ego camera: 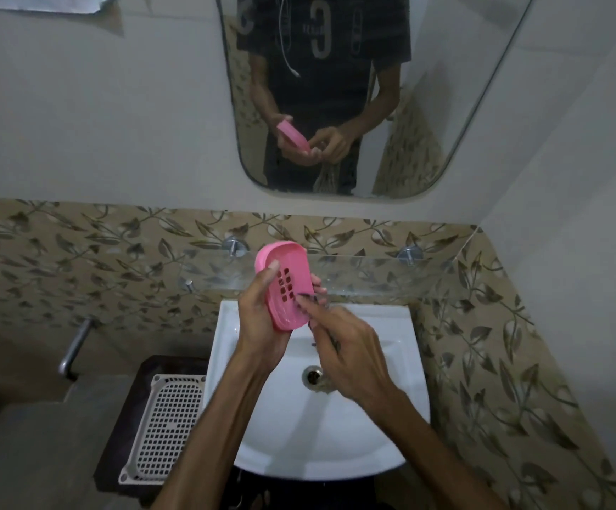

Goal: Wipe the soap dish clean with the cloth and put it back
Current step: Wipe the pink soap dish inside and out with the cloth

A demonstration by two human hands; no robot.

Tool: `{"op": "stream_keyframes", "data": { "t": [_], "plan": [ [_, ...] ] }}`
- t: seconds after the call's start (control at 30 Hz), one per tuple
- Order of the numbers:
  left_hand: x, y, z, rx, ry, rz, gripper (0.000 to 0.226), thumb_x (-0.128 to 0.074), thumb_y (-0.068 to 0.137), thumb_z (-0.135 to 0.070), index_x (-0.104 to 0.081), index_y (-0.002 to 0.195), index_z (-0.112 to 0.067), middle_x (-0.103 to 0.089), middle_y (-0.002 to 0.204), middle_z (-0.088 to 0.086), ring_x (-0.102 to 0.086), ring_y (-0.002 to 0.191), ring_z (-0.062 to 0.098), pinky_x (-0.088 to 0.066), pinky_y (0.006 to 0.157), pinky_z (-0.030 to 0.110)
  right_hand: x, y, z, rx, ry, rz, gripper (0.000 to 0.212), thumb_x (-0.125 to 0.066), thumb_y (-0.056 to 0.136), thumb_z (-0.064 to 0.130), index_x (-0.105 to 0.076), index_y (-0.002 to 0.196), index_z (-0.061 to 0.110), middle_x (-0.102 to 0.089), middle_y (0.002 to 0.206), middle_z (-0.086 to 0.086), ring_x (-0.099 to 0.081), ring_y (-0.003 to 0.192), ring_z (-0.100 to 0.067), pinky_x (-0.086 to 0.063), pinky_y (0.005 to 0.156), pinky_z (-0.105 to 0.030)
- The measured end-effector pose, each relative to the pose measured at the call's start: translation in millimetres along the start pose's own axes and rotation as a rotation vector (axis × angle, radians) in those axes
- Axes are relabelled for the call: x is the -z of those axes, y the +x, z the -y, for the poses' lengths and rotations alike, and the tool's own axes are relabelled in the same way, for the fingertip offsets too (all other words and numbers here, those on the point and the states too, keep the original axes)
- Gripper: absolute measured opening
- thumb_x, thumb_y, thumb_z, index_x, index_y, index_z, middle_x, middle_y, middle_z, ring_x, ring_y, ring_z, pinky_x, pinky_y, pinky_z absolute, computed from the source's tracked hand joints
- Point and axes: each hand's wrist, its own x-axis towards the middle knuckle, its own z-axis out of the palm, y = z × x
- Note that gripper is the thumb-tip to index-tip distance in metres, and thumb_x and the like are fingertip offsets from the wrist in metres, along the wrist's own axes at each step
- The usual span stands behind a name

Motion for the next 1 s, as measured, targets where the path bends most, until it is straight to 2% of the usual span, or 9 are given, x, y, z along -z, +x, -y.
{"op": "stream_keyframes", "data": {
  "t": [0.1, 0.2, 0.33, 0.47, 0.53, 0.63, 0.8, 0.93, 1.0],
  "plan": [
    [-2.3, 0.8, -0.4, -0.008, 0.011, 0.01, 0.047, -0.049, 0.1, -0.039, -0.07, 0.123, -0.005, -0.068, 0.104, 0.027, -0.065, 0.099, 0.04, -0.048, 0.098, 0.055, 3.8, 10.4, 0.0, -0.006, -0.02, -0.005, 0.049, -0.045, 0.105, 0.026, -0.048, 0.151, 0.042, -0.065, 0.086, -0.002, -0.057, 0.069, -0.017, -0.053, 0.063, -0.041],
    [6.6, 5.1, -0.7, -0.02, 0.027, -0.001, 0.045, -0.051, 0.095, -0.04, -0.077, 0.111, -0.006, -0.07, 0.103, 0.026, -0.068, 0.095, 0.04, -0.044, 0.103, 0.063, 0.6, -16.7, 16.7, -0.023, 0.038, 0.097, 0.044, -0.046, 0.104, 0.03, -0.057, 0.146, 0.037, -0.069, 0.086, 0.0, -0.061, 0.072, -0.015, -0.054, 0.065, -0.042],
    [-1.5, 1.8, -2.0, -0.041, 0.171, 0.023, 0.037, -0.053, 0.091, -0.039, -0.082, 0.099, -0.017, -0.074, 0.099, 0.02, -0.07, 0.091, 0.034, -0.05, 0.098, 0.055, 10.2, 4.3, 2.0, -0.023, -0.138, -0.031, 0.041, -0.05, 0.098, 0.023, -0.068, 0.134, 0.035, -0.069, 0.082, 0.001, -0.061, 0.066, -0.016, -0.053, 0.058, -0.038],
    [-2.6, 3.3, -7.0, -0.062, 0.219, 0.044, 0.033, -0.054, 0.089, -0.038, -0.083, 0.092, -0.023, -0.075, 0.096, 0.017, -0.07, 0.086, 0.03, -0.053, 0.091, 0.05, 15.2, 2.0, 12.0, 0.006, -0.251, 0.024, 0.044, -0.047, 0.095, 0.027, -0.067, 0.134, 0.035, -0.068, 0.077, 0.003, -0.06, 0.063, -0.016, -0.052, 0.055, -0.034],
    [-0.2, 4.9, -4.4, -0.053, 0.188, 0.037, 0.033, -0.056, 0.088, -0.036, -0.081, 0.097, -0.016, -0.073, 0.098, 0.021, -0.069, 0.086, 0.033, -0.052, 0.091, 0.05, 11.1, -8.0, 18.8, -0.049, -0.119, 0.081, 0.045, -0.046, 0.094, 0.028, -0.066, 0.134, 0.037, -0.07, 0.077, 0.002, -0.061, 0.063, -0.016, -0.054, 0.058, -0.036],
    [4.9, 7.8, 2.8, -0.043, 0.1, 0.002, 0.041, -0.058, 0.087, -0.033, -0.076, 0.109, -0.004, -0.071, 0.1, 0.026, -0.068, 0.086, 0.037, -0.051, 0.092, 0.052, 3.1, -12.1, 24.8, -0.173, 0.239, 0.179, 0.044, -0.048, 0.094, 0.024, -0.068, 0.13, 0.04, -0.075, 0.087, 0.001, -0.07, 0.074, -0.02, -0.06, 0.071, -0.043],
    [8.8, 9.9, 1.0, -0.052, 0.012, 0.038, 0.042, -0.053, 0.092, -0.034, -0.076, 0.112, -0.007, -0.07, 0.103, 0.025, -0.067, 0.094, 0.038, -0.052, 0.093, 0.052, 6.2, -1.9, 9.7, -0.099, -0.057, 0.059, 0.051, -0.05, 0.095, 0.026, -0.06, 0.143, 0.041, -0.07, 0.081, 0.009, -0.06, 0.066, -0.01, -0.054, 0.061, -0.032],
    [10.8, 11.8, -1.0, -0.014, -0.089, 0.075, 0.051, -0.047, 0.097, -0.038, -0.07, 0.124, -0.001, -0.068, 0.107, 0.028, -0.066, 0.098, 0.041, -0.051, 0.095, 0.054, 3.8, -11.4, 28.3, -0.095, 0.195, 0.175, 0.05, -0.055, 0.097, 0.023, -0.059, 0.145, 0.037, -0.068, 0.081, 0.023, -0.057, 0.064, 0.001, -0.057, 0.065, -0.029],
    [9.2, 11.7, -0.9, -0.006, -0.089, 0.091, 0.056, -0.045, 0.1, -0.04, -0.062, 0.132, 0.002, -0.065, 0.109, 0.03, -0.064, 0.101, 0.042, -0.049, 0.096, 0.054, 7.3, 0.5, 17.2, -0.067, 0.13, 0.086, 0.051, -0.053, 0.099, 0.023, -0.055, 0.148, 0.038, -0.071, 0.091, 0.01, -0.06, 0.07, -0.005, -0.058, 0.067, -0.038]
  ]
}}
